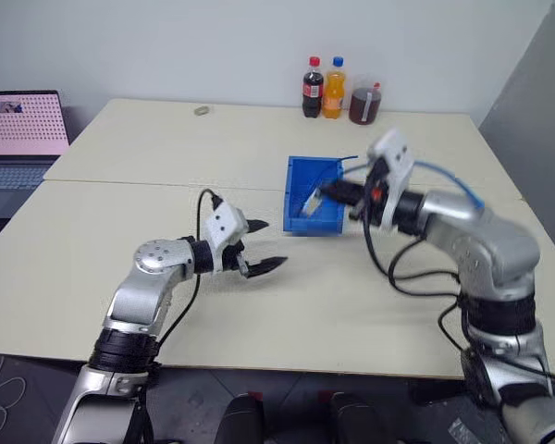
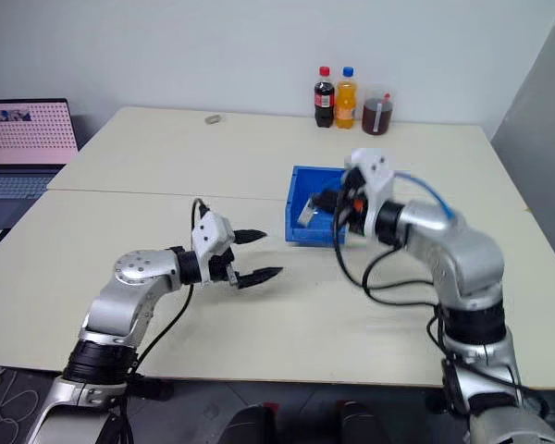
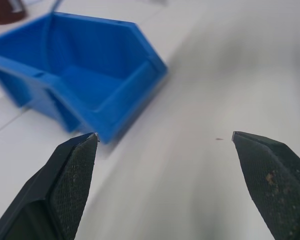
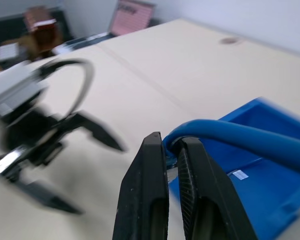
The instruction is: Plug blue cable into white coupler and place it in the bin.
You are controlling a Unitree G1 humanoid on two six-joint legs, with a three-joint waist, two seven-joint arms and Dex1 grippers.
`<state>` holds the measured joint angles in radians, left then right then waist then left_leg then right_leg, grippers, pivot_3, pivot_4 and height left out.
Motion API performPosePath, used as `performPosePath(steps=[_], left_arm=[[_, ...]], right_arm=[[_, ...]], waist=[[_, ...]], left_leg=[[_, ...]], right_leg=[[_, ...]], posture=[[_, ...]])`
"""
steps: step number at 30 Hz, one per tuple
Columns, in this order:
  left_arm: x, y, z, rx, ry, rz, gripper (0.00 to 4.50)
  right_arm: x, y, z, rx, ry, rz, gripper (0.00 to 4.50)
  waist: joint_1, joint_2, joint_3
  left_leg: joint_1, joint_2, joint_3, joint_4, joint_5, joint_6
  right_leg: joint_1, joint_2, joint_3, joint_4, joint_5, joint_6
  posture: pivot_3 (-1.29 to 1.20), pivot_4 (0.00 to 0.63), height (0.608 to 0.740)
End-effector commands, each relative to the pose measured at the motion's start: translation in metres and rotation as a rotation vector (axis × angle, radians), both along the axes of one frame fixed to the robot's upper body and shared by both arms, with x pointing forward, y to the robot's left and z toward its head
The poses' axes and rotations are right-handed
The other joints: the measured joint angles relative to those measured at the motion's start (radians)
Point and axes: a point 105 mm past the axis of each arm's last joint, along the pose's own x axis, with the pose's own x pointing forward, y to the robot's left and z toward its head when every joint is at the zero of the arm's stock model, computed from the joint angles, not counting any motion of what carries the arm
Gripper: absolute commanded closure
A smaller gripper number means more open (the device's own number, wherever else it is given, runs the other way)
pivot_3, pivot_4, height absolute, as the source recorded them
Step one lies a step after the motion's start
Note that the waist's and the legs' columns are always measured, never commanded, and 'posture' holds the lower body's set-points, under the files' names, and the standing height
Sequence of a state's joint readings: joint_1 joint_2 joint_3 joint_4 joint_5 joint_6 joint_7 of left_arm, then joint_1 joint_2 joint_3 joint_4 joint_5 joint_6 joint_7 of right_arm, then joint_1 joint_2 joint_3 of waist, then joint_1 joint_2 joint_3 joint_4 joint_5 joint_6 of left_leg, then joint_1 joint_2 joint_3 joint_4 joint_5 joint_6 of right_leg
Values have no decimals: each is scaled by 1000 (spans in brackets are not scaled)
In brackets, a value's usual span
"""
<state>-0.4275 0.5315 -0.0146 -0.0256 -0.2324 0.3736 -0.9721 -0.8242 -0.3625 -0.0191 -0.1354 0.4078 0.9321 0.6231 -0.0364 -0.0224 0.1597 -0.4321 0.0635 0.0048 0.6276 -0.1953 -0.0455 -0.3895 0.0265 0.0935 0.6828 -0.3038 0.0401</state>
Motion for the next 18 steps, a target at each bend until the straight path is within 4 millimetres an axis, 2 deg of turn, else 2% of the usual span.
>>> performPosePath(steps=[1,4,6,10,13,15,18], left_arm=[[3,5,17,-24,-52,34,0],[6,5,18,-21,-65,41,0],[8,6,20,-21,-72,42,0],[11,10,20,-15,-76,44,0],[14,15,21,-16,-79,53,0],[17,20,23,-25,-69,64,0],[22,29,23,-11,-70,86,0]], right_arm=[[40,-3,5,27,-3,-89,4494],[64,-3,-9,-32,40,-121,4494],[72,-10,-21,-111,68,-118,3788],[74,-25,-31,-212,96,-83,2818],[64,-45,-35,-297,123,-34,1902],[53,-63,-34,-336,146,-8,1464],[36,-75,-37,-365,171,28,769]], waist=[[1,0,0],[3,0,1],[5,0,2],[7,1,3],[5,2,4],[6,2,5],[6,3,5]], left_leg=[[0,0,0,0,0,0],[0,0,1,0,0,0],[0,-1,2,0,0,0],[-1,-2,4,-1,0,0],[-2,-2,5,-2,0,0],[-3,-2,5,-3,0,0],[-3,-2,5,-3,0,0]], right_leg=[[0,0,0,0,0,-1],[0,0,1,-1,3,-4],[0,-1,1,-1,3,-5],[-1,-4,1,-2,3,-5],[-3,-4,2,-1,3,-5],[-4,-4,2,-1,3,-5],[-5,-4,2,-1,2,-5]], posture=[[0,150,740],[0,150,740],[0,150,740],[0,150,740],[0,150,740],[0,150,740],[0,150,740]])
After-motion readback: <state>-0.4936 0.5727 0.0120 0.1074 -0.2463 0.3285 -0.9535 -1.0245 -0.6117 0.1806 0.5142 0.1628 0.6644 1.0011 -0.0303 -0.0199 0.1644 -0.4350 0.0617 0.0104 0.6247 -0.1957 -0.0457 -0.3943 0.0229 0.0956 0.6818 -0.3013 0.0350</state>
